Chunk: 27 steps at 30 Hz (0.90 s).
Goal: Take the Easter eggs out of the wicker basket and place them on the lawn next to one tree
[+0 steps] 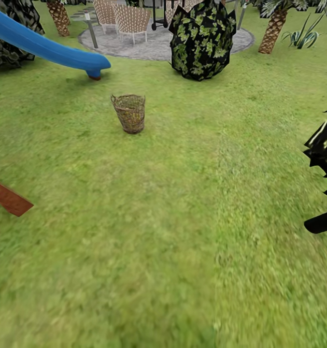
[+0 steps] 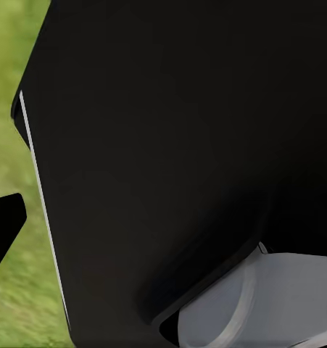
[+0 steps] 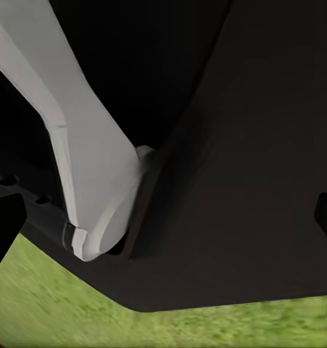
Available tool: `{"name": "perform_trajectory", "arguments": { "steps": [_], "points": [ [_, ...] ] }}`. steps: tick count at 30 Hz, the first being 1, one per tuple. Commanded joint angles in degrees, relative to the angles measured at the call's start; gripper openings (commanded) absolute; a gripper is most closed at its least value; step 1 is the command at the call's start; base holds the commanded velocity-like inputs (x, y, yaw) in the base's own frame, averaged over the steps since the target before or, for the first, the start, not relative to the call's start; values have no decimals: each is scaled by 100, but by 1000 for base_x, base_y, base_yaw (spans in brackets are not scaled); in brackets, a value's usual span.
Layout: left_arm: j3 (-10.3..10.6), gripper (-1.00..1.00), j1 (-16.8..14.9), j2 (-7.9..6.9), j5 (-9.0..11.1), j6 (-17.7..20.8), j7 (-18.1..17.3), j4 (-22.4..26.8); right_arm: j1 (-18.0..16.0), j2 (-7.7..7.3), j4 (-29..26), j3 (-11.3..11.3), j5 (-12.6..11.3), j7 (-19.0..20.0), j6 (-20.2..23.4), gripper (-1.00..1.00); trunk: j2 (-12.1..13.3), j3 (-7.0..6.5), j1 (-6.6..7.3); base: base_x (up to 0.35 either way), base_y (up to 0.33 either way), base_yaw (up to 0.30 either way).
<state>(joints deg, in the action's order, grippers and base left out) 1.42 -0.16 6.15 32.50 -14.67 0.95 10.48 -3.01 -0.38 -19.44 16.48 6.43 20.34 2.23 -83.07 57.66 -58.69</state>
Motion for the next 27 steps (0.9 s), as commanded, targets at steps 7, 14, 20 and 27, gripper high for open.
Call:
{"name": "perform_trajectory", "arguments": {
  "steps": [7, 14, 20, 27],
  "points": [
    [16, 100, -2, 1, 20, -18, 10, -2, 2, -3, -16, -13, 60, 23, 23, 100, -1, 3, -3, 338, 83, 0],
    [16, 100, -2, 1, 20, -18, 10, -2, 2, -1, -16, -13, 60, 23, 23, 100, -1, 3, -3, 338, 82, 0],
    [16, 100, -2, 1, 20, -18, 10, -2, 2, 1, -16, -10, 60, 23, 23, 100, -1, 3, -3, 338, 81, 0],
    [16, 100, -2, 1, 20, -18, 10, -2, 2, -2, -16, -8, 60, 23, 23, 100, -1, 3, -3, 338, 64, 0]
  ]
}}
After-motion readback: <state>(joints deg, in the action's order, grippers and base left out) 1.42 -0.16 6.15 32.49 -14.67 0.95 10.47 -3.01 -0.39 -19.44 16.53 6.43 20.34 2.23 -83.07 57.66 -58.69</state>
